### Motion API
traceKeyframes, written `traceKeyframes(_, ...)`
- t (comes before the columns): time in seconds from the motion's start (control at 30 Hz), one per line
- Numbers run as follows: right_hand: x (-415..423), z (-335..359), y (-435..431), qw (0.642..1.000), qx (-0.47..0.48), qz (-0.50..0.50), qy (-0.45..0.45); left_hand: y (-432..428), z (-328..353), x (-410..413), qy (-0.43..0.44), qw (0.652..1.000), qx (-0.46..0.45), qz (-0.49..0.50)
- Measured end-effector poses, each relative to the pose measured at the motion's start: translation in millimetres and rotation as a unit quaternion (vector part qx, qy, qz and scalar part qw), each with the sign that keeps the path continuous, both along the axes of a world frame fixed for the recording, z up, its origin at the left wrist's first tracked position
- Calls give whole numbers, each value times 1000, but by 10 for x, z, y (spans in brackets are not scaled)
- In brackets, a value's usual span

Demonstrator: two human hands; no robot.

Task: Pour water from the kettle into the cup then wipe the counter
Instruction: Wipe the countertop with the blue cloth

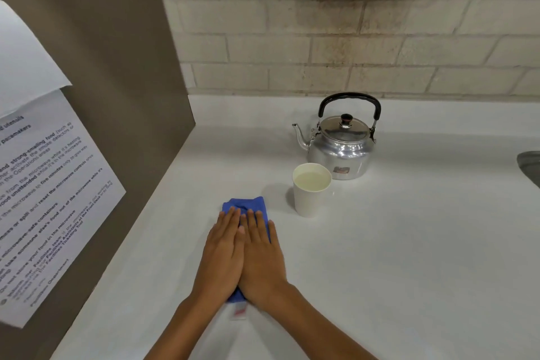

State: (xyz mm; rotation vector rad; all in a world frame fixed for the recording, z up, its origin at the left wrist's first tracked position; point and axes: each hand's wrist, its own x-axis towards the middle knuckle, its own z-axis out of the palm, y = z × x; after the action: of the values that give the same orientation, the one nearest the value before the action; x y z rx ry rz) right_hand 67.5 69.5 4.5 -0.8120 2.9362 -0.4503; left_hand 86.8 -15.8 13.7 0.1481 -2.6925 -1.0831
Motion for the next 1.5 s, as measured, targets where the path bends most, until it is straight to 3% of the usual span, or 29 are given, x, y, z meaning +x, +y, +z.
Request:
traceKeyframes(0.13,45,23,468,995,-94,-15,-12,107,-98,-97,-58,998,26,0)
traceKeyframes(0.33,-42,-117,1249,990,-59,-122,40,183,-289,-151,-107,968,-229,1)
traceKeyframes(0.47,-302,-149,1563,979,-8,-198,44,201,-317,-173,-106,952,-288,-2)
traceKeyframes(0.93,-506,-297,1646,972,30,-231,12,-53,-360,-1074,-95,962,-255,-28)
traceKeyframes(1.5,-501,-279,1631,973,21,-230,0,-265,-270,-2399,-77,952,-291,-54)
